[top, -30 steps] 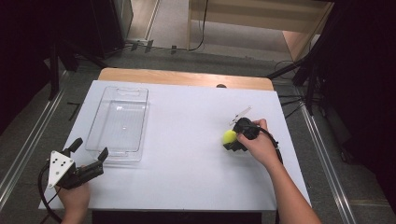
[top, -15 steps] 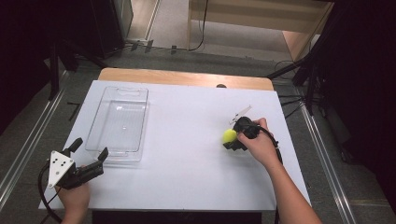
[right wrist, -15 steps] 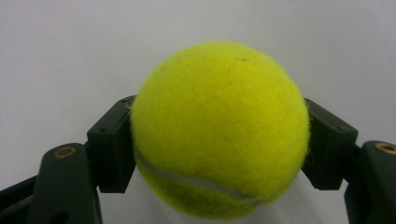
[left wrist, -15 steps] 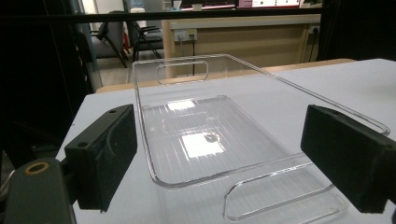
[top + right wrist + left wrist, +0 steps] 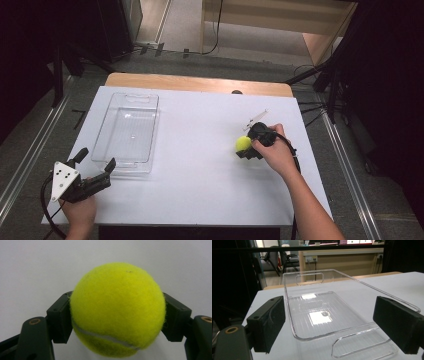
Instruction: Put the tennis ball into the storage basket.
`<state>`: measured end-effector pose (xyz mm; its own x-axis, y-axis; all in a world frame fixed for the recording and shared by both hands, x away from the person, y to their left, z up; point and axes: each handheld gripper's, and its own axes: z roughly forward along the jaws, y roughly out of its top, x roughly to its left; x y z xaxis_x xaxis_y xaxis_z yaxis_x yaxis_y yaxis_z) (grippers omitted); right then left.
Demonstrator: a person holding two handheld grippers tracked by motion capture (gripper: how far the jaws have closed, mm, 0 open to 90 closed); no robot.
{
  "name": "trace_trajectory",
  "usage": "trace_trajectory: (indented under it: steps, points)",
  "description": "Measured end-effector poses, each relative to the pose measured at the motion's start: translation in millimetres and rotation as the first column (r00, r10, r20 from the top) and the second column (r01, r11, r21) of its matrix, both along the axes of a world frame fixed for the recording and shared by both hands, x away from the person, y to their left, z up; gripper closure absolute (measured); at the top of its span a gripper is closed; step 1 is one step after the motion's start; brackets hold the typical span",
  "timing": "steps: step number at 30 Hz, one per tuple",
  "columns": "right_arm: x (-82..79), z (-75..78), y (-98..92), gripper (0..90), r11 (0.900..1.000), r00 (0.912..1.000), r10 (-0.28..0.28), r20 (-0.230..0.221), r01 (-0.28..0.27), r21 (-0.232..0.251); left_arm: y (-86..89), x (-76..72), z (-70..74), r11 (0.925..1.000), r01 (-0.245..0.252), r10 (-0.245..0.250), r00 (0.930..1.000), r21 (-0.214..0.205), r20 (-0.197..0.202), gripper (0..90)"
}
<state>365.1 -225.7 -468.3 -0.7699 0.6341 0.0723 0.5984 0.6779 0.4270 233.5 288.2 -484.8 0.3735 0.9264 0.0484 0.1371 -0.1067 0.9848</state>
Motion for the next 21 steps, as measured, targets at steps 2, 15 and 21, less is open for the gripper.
trace_trajectory:
  steps: [2,15,21]
  points:
    - [0.1,1.5,2.0,23.6,1.0,1.0,0.003,0.0,-0.003,0.0,0.0,0.0,0.0,1.0,0.0,0.0,1.0,-0.001,0.001,11.3]
    - [2.3,7.6,12.7,23.6,0.9998,0.9998,0.019,0.009,-0.019,0.011,0.0,0.0,0.0,1.0,0.0,0.0,1.0,0.0,0.0,11.3]
    - [3.9,8.5,18.7,23.6,0.9994,0.9994,0.032,0.012,-0.032,0.015,-0.1,0.0,-0.1,1.0,0.002,-0.002,1.0,-0.001,0.001,11.3]
